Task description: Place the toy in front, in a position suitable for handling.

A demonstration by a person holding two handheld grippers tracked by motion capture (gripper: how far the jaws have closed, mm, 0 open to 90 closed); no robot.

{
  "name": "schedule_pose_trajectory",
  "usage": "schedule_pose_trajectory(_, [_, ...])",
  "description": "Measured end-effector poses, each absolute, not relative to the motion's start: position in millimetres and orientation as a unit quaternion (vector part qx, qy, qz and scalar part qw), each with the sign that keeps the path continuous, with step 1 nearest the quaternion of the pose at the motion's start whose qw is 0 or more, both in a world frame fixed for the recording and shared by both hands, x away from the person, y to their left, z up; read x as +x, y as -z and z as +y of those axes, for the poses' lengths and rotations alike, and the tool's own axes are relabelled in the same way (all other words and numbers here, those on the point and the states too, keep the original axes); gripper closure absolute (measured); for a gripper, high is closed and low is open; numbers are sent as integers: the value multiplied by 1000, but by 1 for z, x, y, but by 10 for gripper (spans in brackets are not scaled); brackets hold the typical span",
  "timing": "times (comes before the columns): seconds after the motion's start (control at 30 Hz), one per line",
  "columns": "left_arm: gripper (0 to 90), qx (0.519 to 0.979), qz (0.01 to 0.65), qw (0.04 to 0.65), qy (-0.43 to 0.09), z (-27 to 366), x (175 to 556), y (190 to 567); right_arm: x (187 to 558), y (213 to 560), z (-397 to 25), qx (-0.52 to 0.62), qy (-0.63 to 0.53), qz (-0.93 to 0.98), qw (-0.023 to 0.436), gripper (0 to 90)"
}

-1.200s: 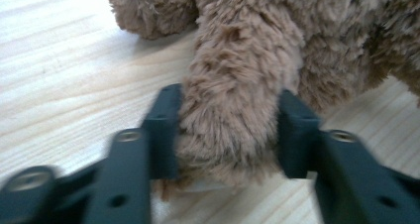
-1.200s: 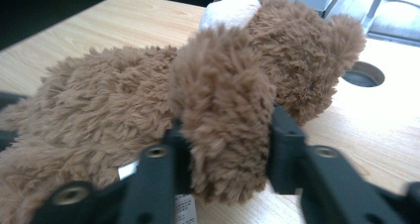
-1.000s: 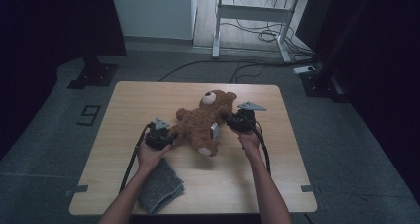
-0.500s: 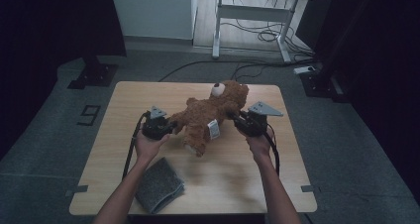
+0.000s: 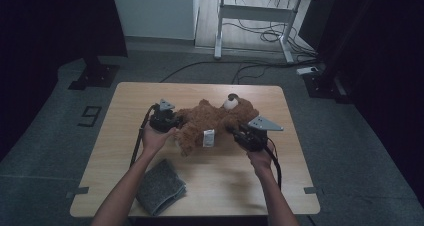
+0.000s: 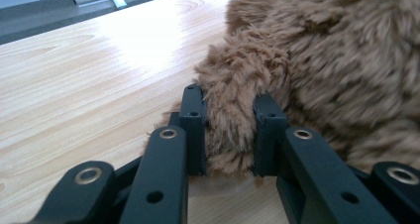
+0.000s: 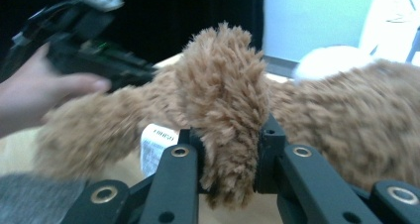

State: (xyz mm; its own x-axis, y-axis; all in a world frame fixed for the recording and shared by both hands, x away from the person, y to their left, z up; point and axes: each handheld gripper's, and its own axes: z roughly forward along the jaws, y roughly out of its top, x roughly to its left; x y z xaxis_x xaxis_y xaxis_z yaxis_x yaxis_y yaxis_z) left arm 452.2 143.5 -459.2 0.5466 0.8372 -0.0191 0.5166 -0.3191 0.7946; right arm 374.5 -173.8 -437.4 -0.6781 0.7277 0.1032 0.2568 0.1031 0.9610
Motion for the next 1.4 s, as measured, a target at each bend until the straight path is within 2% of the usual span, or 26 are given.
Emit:
schedule_pose_trajectory(0.23, [710,797,429,379,-191,133,465,472,358,461,-160,329,-557,741,181,758])
schedule_pose_trajectory(0.33, [680,803,427,369,-190,129,467,476,359,471,-158,336,-546,747,177,755])
schedule_pose_trajectory(0.4, [630,808,428,359,-186,128,469,480,361,481,-158,344,-537,750,175,750])
schedule_pose_trajectory(0.43, [586,803,435,366,-180,133,469,479,362,487,-161,352,-553,738,159,747])
schedule_pose_trajectory(0.5, [471,800,442,368,-173,137,468,477,362,489,-163,354,-558,734,156,737])
schedule_pose_trajectory(0.53, [471,797,446,367,-176,140,467,473,362,489,-163,354,-558,734,156,737])
schedule_pose_trajectory(0.57, [414,780,453,388,-189,151,459,465,360,491,-162,359,-555,733,160,726])
schedule_pose_trajectory(0.6, [422,780,453,388,-189,151,459,465,360,491,-162,359,-555,733,160,726])
schedule_pose_trajectory(0.63, [412,763,460,413,-189,164,448,452,357,495,-159,355,-551,736,167,720])
schedule_pose_trajectory(0.73, [383,766,453,415,-186,178,427,444,354,500,-160,355,-557,732,167,716])
schedule_pose_trajectory(0.97, [325,785,439,403,-171,193,379,459,351,504,-165,362,-563,729,145,706])
schedule_pose_trajectory(1.4, [264,792,417,424,-139,204,336,481,346,512,-171,375,-565,725,120,691])
